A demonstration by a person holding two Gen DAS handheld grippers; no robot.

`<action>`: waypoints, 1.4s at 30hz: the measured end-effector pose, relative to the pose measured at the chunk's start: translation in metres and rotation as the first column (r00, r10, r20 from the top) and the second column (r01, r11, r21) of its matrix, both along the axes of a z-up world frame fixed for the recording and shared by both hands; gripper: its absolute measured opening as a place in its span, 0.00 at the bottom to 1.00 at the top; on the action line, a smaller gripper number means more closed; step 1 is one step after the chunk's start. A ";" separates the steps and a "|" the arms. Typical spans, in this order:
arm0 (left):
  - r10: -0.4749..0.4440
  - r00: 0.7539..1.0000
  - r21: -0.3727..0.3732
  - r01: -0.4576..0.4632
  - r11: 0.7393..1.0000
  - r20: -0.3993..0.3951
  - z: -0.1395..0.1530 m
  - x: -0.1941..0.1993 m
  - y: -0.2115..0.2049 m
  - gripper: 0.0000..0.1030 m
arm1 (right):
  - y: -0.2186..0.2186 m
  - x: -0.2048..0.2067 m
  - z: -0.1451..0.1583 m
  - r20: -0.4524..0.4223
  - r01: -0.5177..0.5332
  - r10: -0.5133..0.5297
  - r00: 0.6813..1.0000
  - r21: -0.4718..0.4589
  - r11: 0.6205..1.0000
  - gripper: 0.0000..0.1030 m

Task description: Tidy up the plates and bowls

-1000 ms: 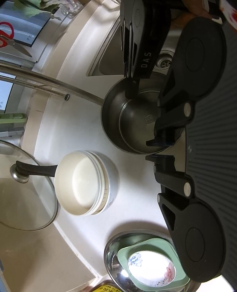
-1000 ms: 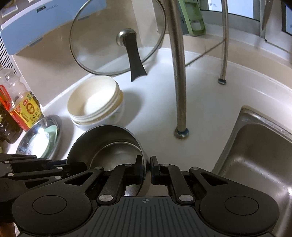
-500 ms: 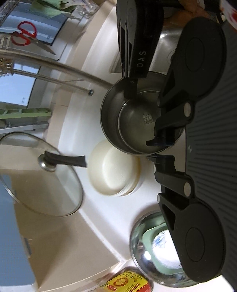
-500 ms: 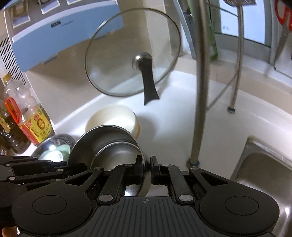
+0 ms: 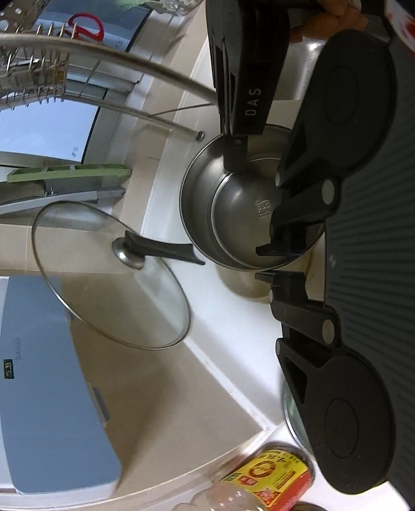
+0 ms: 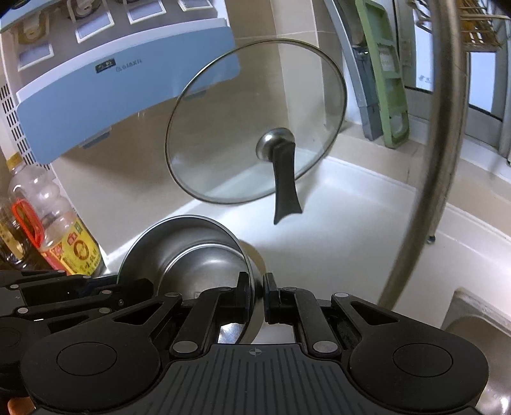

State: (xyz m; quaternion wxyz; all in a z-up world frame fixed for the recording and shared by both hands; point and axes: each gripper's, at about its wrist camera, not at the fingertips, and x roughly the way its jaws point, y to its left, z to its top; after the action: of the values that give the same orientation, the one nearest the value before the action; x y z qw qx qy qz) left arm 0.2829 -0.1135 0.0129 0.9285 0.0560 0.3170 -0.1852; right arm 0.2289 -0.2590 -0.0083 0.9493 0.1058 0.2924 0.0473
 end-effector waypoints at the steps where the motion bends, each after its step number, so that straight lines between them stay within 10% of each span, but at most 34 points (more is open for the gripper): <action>1: 0.001 1.000 0.001 -0.001 1.000 0.001 0.001 0.004 0.000 0.07 | 0.000 0.003 0.001 -0.001 0.000 0.000 1.000 0.002 1.000 0.09; 42: -0.002 0.994 0.016 0.003 1.000 -0.105 -0.027 0.063 0.004 0.07 | -0.001 0.069 -0.024 -0.123 0.008 -0.006 0.992 0.019 1.000 0.08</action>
State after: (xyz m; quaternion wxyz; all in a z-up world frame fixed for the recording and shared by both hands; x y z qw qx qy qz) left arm 0.3457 -0.1095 -0.0137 0.9097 0.0541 0.3670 -0.1865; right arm 0.2984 -0.2600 -0.0325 0.9285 0.1187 0.3496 0.0404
